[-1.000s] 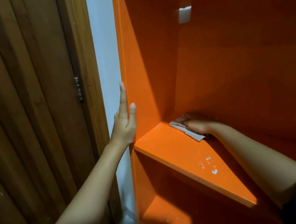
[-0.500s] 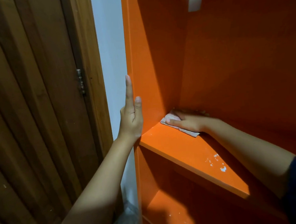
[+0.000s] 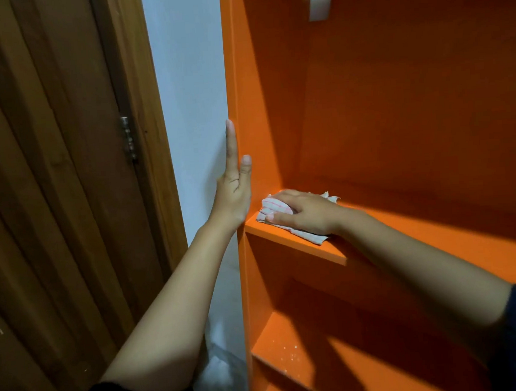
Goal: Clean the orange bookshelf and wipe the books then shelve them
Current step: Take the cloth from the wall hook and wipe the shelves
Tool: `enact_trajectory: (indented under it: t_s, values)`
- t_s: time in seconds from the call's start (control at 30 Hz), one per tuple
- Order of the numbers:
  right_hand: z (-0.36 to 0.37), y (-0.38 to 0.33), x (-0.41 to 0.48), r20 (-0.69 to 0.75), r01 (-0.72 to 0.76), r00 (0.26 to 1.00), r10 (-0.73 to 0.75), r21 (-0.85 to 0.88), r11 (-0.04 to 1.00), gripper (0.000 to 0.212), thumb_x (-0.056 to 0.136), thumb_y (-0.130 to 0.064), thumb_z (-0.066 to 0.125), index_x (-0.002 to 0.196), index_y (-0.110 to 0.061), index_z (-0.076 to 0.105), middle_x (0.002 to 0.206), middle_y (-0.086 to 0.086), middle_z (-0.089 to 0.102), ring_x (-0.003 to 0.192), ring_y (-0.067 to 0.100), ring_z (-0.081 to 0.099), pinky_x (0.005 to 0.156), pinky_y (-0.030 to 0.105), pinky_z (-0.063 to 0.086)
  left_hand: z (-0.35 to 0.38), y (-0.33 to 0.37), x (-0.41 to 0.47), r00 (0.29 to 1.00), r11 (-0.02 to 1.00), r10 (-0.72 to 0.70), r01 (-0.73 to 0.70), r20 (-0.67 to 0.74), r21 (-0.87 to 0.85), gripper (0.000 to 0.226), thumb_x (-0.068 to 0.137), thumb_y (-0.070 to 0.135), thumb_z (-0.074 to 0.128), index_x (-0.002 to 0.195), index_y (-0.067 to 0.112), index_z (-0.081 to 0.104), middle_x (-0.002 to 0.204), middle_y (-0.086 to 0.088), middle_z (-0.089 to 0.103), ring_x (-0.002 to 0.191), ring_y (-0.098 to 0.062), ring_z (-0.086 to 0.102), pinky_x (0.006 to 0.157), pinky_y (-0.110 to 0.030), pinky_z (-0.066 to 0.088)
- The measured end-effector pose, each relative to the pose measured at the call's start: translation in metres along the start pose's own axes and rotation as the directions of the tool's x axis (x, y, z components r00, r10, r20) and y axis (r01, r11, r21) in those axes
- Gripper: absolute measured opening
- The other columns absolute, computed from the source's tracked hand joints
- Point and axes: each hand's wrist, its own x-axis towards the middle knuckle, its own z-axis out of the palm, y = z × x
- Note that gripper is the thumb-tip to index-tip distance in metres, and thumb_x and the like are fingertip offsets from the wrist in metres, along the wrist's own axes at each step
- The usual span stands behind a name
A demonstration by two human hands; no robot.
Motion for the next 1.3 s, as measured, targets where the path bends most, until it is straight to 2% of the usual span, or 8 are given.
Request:
enact_trajectory:
  t_s: [0.1,0.23,0.43,0.63,0.73,0.83,1.03,1.3]
  values:
    - [0.003,-0.014,-0.006,-0.041,-0.026,0.999,0.026,0.003,1.000,0.052,0.093,-0.055,0.043,0.130,-0.019,0.051,0.125,0.003,0.055,0.111,0.020,0.052,0.096,0.038,0.041,-0.007,-0.011,0.003,0.996,0.999,0.021,-0.019,0.086,-0.026,0.054,0.091,0.063,0.017,0.134,0.062,-0.016,0.134,-0.011,0.053,0.073,0.002,0.061,0.073,-0.015,0.050]
    - [0.005,-0.031,-0.014,-0.112,-0.049,0.993,0.048,-0.006,0.999,0.041,0.094,-0.048,0.048,0.108,-0.010,0.058,0.100,0.007,0.061,0.089,0.021,0.055,0.082,0.041,0.044,-0.013,-0.018,0.008,0.986,0.997,0.080,-0.078,0.145,-0.019,0.059,0.101,0.042,0.026,0.121,0.074,-0.019,0.138,0.023,0.041,0.071,0.016,0.035,0.074,-0.007,0.035]
    - [0.016,-0.057,-0.026,-0.219,-0.034,0.975,0.033,-0.001,0.999,0.027,0.093,-0.039,0.055,0.111,-0.021,0.063,0.106,0.000,0.068,0.097,0.017,0.059,0.080,0.035,0.040,-0.021,-0.022,0.008,0.979,0.998,0.055,-0.057,0.196,0.004,0.059,0.102,0.034,0.029,0.135,0.049,-0.016,0.055,0.002,0.031,0.044,-0.013,0.032,0.044,-0.018,0.028]
    - [0.023,-0.081,-0.054,-0.313,-0.048,0.947,0.065,0.064,0.997,0.020,0.090,-0.036,0.060,0.110,-0.031,0.064,0.099,-0.011,0.071,0.088,0.005,0.063,0.082,0.036,0.046,-0.020,-0.022,0.007,0.979,0.997,0.074,-0.075,0.189,0.001,0.058,0.102,0.033,0.030,0.139,0.045,-0.013,0.077,-0.022,0.056,0.043,-0.011,0.035,0.049,-0.026,0.028]
    - [0.010,-0.088,-0.085,-0.333,-0.032,0.935,0.120,0.258,0.966,0.016,0.089,-0.023,0.064,0.105,-0.022,0.066,0.085,-0.028,0.068,0.076,-0.011,0.060,0.069,0.013,0.042,-0.016,-0.022,0.006,0.983,0.996,0.092,-0.093,0.162,-0.002,0.057,0.102,0.034,0.029,0.142,0.042,-0.010,0.108,-0.029,0.059,0.044,-0.012,0.039,0.048,-0.025,0.030]
    - [-0.014,-0.079,-0.128,-0.551,-0.056,0.793,0.260,0.359,0.932,0.017,0.086,-0.024,0.060,0.101,-0.030,0.060,0.092,-0.029,0.064,0.085,-0.018,0.054,0.074,0.009,0.040,-0.012,-0.021,0.004,0.987,0.994,0.107,-0.103,0.119,-0.039,0.056,0.102,0.031,0.029,0.145,0.035,-0.007,0.149,-0.008,0.036,0.045,-0.010,0.040,0.044,-0.023,0.034]
    - [-0.039,-0.033,-0.224,-0.705,-0.415,0.409,0.579,0.422,0.806,0.025,0.095,-0.022,0.053,0.119,-0.025,0.058,0.103,-0.010,0.061,0.094,0.008,0.060,0.082,0.032,0.050,-0.008,-0.024,0.003,0.992,0.994,0.105,-0.103,0.071,-0.036,0.055,0.103,0.029,0.028,0.148,0.029,-0.003,0.153,-0.001,0.030,0.050,-0.015,0.044,0.046,-0.027,0.031]
    - [-0.027,0.007,-0.233,-0.365,-0.824,0.445,0.818,0.192,0.534,0.055,0.095,-0.059,0.029,0.143,-0.033,0.034,0.140,0.007,0.050,0.122,0.029,0.049,0.097,0.047,0.040,-0.005,-0.024,0.004,0.989,0.993,0.115,-0.114,0.091,-0.015,0.055,0.103,0.030,0.026,0.147,0.029,-0.007,0.150,-0.005,0.035,0.046,-0.009,0.036,0.039,-0.013,0.027]
